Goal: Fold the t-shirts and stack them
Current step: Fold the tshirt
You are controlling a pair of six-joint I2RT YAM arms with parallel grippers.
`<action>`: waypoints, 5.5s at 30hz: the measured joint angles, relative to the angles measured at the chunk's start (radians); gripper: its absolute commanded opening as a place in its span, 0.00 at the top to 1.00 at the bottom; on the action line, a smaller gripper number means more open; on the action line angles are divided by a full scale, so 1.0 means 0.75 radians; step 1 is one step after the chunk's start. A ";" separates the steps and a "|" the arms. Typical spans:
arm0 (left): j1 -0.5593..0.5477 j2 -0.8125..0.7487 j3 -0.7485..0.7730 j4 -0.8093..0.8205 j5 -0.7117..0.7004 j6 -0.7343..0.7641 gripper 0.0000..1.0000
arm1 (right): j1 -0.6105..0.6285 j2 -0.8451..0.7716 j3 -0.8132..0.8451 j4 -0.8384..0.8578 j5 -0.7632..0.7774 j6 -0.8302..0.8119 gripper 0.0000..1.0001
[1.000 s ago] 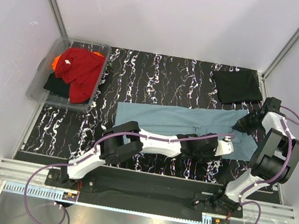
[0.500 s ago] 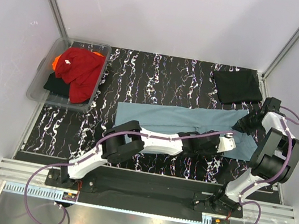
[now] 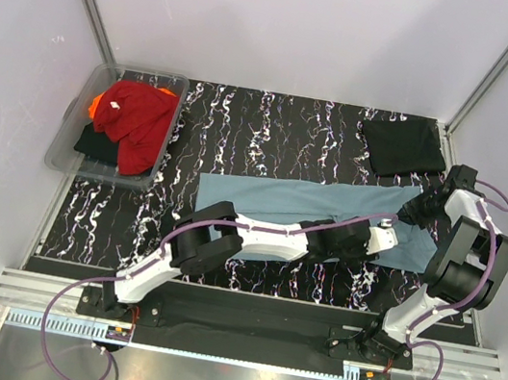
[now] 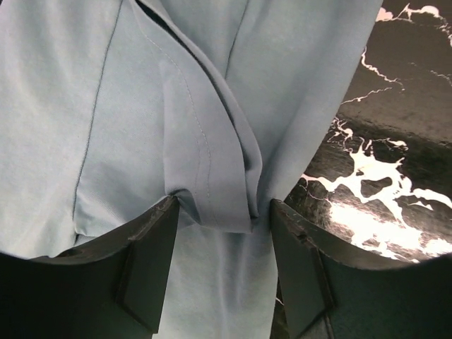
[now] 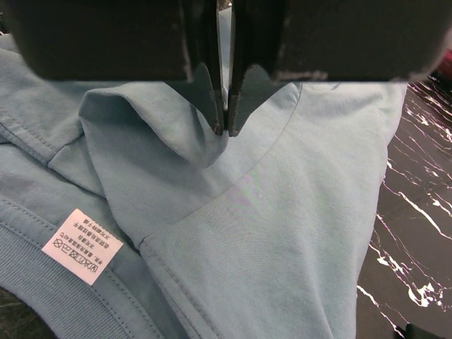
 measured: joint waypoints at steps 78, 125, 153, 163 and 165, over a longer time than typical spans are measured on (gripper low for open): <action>0.203 0.053 0.148 -0.026 0.154 -0.210 1.00 | 0.000 0.085 0.089 0.029 0.004 0.065 1.00; 0.490 -0.333 -0.208 -0.343 0.364 -0.817 0.61 | 0.018 0.002 -0.049 -0.056 0.195 0.080 0.74; 0.989 -0.759 -0.785 -0.347 0.513 -0.885 0.54 | 0.016 -0.089 -0.048 -0.126 0.392 0.080 0.53; 1.082 -0.596 -0.726 -0.343 0.480 -0.885 0.56 | 0.015 -0.079 -0.067 -0.016 0.430 0.091 0.53; 1.101 -0.559 -0.720 -0.353 0.461 -0.885 0.57 | 0.015 -0.066 -0.072 0.004 0.429 0.096 0.53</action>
